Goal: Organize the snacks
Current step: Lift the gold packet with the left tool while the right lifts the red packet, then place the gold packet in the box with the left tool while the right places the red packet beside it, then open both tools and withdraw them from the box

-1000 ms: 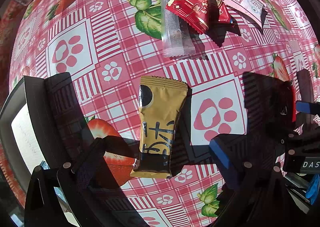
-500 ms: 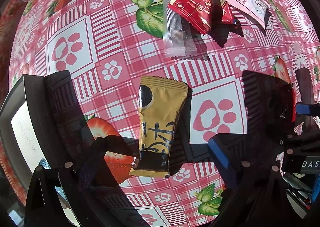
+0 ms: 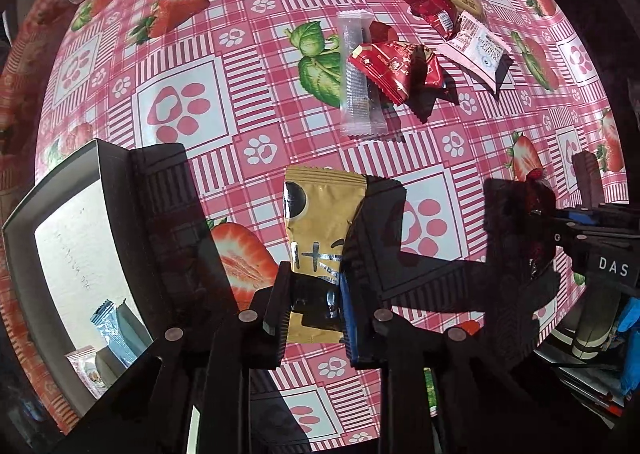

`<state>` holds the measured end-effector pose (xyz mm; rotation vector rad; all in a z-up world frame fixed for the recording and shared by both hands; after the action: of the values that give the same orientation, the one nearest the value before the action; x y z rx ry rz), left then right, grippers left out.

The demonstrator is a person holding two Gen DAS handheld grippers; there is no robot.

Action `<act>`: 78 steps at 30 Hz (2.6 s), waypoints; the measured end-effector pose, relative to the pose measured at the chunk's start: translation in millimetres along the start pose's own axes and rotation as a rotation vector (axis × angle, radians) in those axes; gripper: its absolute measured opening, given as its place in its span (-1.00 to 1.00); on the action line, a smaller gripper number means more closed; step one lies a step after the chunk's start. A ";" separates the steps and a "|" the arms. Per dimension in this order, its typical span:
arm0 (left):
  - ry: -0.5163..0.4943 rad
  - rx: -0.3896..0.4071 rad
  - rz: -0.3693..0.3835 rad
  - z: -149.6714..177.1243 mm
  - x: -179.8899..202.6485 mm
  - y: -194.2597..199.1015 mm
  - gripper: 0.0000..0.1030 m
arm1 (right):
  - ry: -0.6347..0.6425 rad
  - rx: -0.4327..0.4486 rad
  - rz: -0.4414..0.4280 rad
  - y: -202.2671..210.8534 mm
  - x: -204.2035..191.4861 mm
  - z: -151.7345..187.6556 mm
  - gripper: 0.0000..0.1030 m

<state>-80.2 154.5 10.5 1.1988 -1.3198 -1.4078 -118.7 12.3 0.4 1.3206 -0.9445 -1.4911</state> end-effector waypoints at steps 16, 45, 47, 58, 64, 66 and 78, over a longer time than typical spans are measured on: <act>0.209 0.082 0.013 43.3 -92.9 38.1 -0.52 | 0.236 -0.004 -0.058 21.1 -129.6 -38.5 -0.57; 0.537 0.023 -0.033 136.1 -211.8 14.9 -0.30 | 0.586 -0.126 -0.100 -53.8 -330.7 -8.7 -0.57; 0.544 0.015 -0.050 139.4 -210.9 14.0 0.35 | 0.581 -0.140 -0.096 -58.4 -332.4 -8.5 -0.57; 0.545 -0.029 -0.055 145.7 -207.3 9.3 0.55 | 0.515 -0.112 -0.064 -46.6 -304.2 -10.7 0.53; 0.482 -0.025 -0.064 128.4 -191.6 16.4 0.55 | 0.394 -0.085 -0.035 -44.1 -255.3 -16.1 1.00; 0.459 -0.015 -0.061 121.2 -184.7 21.0 0.55 | 0.341 -0.094 -0.036 -46.2 -232.1 -15.9 1.00; 0.261 0.024 -0.034 74.1 -121.1 37.0 0.55 | -0.028 -0.092 -0.019 -43.7 -78.5 6.0 1.00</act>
<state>-131.5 283.6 57.8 1.3758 -1.1416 -1.2139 -128.9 100.1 -16.5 1.2487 -0.8729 -1.5533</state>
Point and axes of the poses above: each gripper's, at about its wrist camera, not at the fingertips, and y roughly against the way its jaws point, x to its right, z to its underside, the point moved 2 cm from there along -y, roughly the way its jaws point, and after that the axes turned 9 degrees about -z, right-handed, at the moved point
